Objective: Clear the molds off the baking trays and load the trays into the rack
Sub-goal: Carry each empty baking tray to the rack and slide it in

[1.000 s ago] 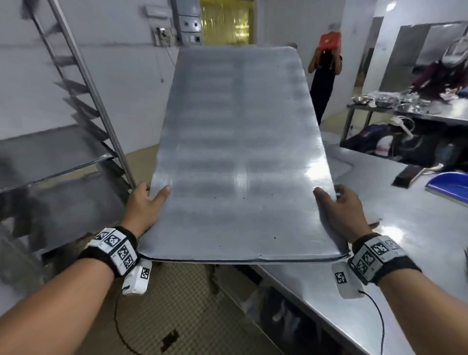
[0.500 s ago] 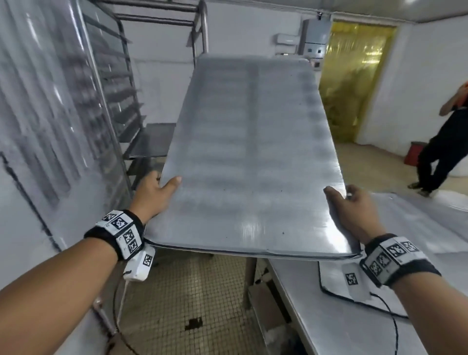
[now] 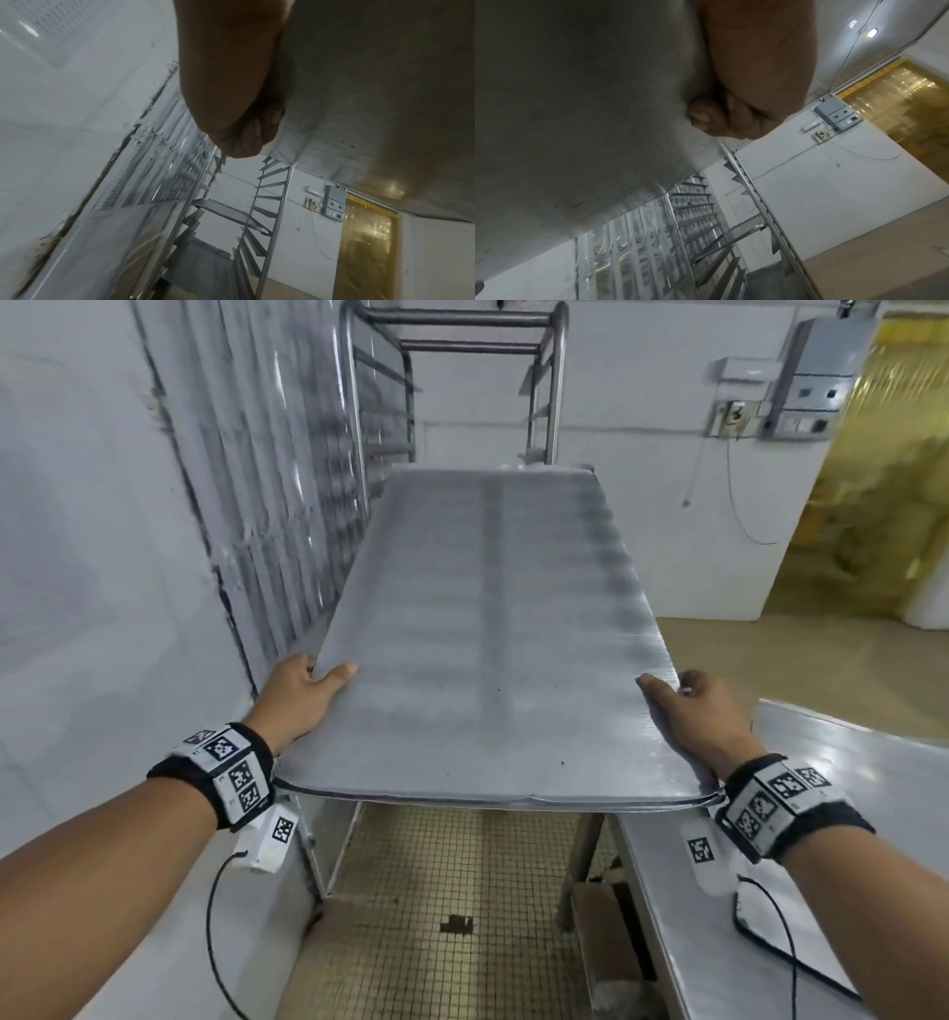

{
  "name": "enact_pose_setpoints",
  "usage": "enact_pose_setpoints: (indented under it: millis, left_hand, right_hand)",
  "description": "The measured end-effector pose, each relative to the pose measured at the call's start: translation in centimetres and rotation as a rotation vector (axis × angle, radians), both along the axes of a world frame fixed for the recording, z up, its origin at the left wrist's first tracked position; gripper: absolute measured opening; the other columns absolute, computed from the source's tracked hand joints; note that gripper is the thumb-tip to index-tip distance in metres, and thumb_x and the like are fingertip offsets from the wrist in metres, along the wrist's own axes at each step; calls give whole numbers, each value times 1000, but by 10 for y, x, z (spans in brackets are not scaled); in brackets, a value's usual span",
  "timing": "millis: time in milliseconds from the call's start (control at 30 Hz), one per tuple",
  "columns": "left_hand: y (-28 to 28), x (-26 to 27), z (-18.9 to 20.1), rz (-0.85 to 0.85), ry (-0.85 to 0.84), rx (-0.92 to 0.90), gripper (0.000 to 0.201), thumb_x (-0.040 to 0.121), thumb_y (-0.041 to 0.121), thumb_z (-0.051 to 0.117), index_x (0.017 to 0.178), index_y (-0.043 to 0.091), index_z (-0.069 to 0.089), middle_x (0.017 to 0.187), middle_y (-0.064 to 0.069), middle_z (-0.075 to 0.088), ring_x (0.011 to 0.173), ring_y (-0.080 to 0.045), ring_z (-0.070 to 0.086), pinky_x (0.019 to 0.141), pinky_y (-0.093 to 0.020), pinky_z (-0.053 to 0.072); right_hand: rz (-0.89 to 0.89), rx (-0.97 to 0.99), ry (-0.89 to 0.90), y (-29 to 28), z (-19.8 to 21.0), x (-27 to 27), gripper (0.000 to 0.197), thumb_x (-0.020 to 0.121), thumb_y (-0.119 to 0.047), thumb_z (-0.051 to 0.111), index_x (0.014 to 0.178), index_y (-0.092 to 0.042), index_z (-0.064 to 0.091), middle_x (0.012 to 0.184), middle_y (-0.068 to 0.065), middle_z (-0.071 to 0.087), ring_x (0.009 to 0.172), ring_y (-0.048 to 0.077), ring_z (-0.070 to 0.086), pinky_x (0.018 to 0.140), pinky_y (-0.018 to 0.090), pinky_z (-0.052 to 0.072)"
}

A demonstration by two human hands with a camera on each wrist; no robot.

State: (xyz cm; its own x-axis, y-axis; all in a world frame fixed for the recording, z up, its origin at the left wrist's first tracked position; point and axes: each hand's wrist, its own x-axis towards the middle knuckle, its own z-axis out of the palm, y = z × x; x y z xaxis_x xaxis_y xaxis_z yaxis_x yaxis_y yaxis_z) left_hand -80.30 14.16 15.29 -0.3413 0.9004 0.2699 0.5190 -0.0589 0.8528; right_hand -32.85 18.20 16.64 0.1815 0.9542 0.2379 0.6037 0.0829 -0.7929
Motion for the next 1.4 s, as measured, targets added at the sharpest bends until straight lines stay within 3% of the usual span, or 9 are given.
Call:
enact_pose_setpoints:
  millis: [100,167,267,567,733,933,1100,1200,1400]
  left_hand:
    - [1,-20,-8,23,6,-58,73,68,78,68,102,13,71,96,-3,76,84,-21,74,80,-46,62]
    - [8,-33,-15,39,26,-96,69,72,76,68,97,12,70,93,-5,75,81,-23,73,77,-46,62]
    - [24,-51,-27,48,51,-149,65,76,73,68,94,10,67,91,-7,74,79,-24,72,75,-45,61]
    - [97,-100,-53,43,85,-215,52,86,56,70,81,6,57,80,-11,66,73,-29,66,60,-31,48]
    - [138,-122,-59,19,89,-237,54,88,55,69,92,2,63,87,-12,70,76,-26,69,69,-38,56]
    - [186,-139,-71,-3,67,-236,55,86,57,70,96,4,67,92,-11,73,81,-26,71,80,-47,59]
    - [227,-142,-83,-2,65,-240,56,85,60,71,89,5,65,86,-10,73,77,-27,71,76,-48,60]
    - [255,-139,-87,2,78,-223,52,87,55,71,76,6,55,77,-12,66,73,-31,67,67,-39,53]
    - [316,-138,-101,38,103,-240,54,85,58,71,74,12,47,72,-9,55,67,-27,59,62,-36,44]
  right_hand:
    - [24,-22,-2,20,-15,-16,55,87,-60,66,96,-6,64,86,7,69,83,28,66,73,35,50]
    - [36,-20,-21,28,-20,-29,47,88,-56,67,76,-11,60,69,5,64,69,27,62,61,33,45]
    - [50,-58,-35,45,-30,-46,50,89,-54,67,67,-10,56,59,6,62,57,25,57,56,32,42]
    - [24,-99,-102,111,-54,-99,56,89,-55,67,67,-4,58,65,18,67,58,30,59,58,35,45]
    - [17,-119,-80,147,-65,-119,61,87,-56,69,73,3,63,63,14,65,58,28,58,60,37,48]
    - [-2,-143,-58,183,-73,-131,55,85,-58,70,67,-8,58,57,8,61,53,24,53,57,33,43]
    - [-24,-150,-91,216,-77,-134,57,86,-57,69,69,-3,59,63,17,65,56,27,56,58,34,44]
    - [-12,-180,-98,239,-81,-135,55,89,-54,67,72,-2,60,64,12,65,58,25,57,54,31,41]
    - [-15,-198,-99,303,-95,-135,57,89,-55,66,73,0,62,68,13,67,67,31,62,59,33,43]
